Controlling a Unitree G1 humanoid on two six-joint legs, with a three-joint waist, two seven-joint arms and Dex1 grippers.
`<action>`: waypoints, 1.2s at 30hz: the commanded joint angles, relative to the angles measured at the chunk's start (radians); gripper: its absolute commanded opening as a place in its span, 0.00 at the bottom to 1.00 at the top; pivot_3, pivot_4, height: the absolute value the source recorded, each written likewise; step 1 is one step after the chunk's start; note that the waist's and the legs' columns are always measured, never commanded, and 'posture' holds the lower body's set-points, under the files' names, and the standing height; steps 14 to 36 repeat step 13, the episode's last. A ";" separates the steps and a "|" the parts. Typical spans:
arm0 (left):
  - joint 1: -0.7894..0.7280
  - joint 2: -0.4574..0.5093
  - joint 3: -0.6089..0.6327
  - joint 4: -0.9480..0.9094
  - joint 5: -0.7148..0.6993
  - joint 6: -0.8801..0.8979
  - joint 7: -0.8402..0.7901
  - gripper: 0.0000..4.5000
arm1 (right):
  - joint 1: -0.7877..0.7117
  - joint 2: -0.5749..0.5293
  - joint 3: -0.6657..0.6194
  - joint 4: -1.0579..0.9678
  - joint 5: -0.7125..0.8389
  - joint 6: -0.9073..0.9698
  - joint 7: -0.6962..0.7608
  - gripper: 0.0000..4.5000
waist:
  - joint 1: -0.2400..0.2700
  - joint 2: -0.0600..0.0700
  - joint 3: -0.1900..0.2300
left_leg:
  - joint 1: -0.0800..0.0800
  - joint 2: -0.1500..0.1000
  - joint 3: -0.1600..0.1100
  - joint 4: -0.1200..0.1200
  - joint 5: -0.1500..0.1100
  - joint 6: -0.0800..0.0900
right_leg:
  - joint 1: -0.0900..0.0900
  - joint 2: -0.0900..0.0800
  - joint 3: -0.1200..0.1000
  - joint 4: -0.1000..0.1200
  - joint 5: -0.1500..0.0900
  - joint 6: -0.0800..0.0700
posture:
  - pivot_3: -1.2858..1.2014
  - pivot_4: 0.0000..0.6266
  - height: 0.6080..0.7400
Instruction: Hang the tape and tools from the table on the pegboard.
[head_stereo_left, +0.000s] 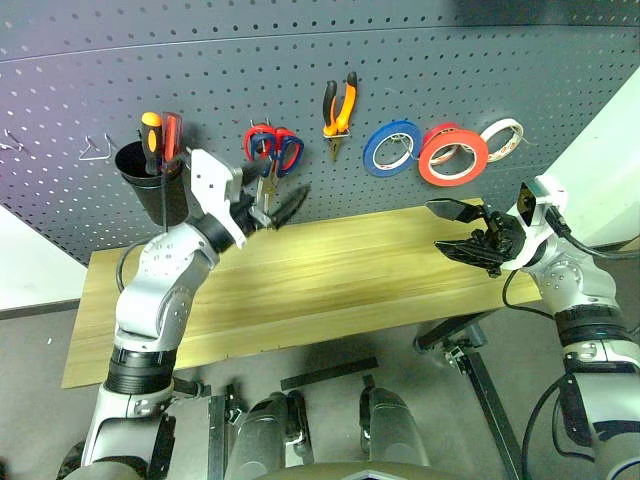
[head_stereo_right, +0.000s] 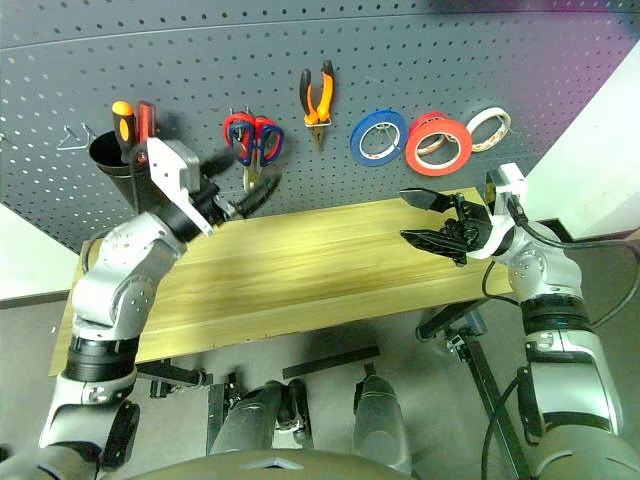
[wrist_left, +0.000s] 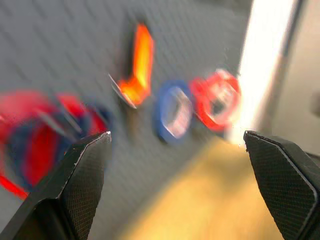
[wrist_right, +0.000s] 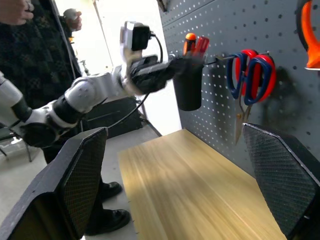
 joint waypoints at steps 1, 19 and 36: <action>0.049 0.035 0.005 -0.046 -0.106 0.103 -0.087 0.99 | -0.015 0.025 -0.038 0.000 -0.035 -0.005 -0.003 1.00 | 0.000 0.000 0.000 | 0.000 0.000 0.000 0.000 0.000 0.000 | -0.001 0.000 0.000 0.000 0.000 0.000 | 0.43 0.17 1.00; 0.177 0.077 0.079 0.141 -0.122 0.113 -0.203 0.99 | 0.035 0.137 -0.049 0.037 -0.139 -0.033 -0.002 1.00 | -0.001 0.011 -0.017 | 0.000 0.000 0.000 -0.001 0.000 -0.001 | -0.003 0.001 0.000 0.000 0.000 -0.001 | 0.44 0.08 1.00; 0.177 0.077 0.079 0.141 -0.122 0.113 -0.203 0.99 | 0.035 0.137 -0.049 0.037 -0.139 -0.033 -0.002 1.00 | -0.001 0.011 -0.017 | 0.000 0.000 0.000 -0.001 0.000 -0.001 | -0.003 0.001 0.000 0.000 0.000 -0.001 | 0.44 0.08 1.00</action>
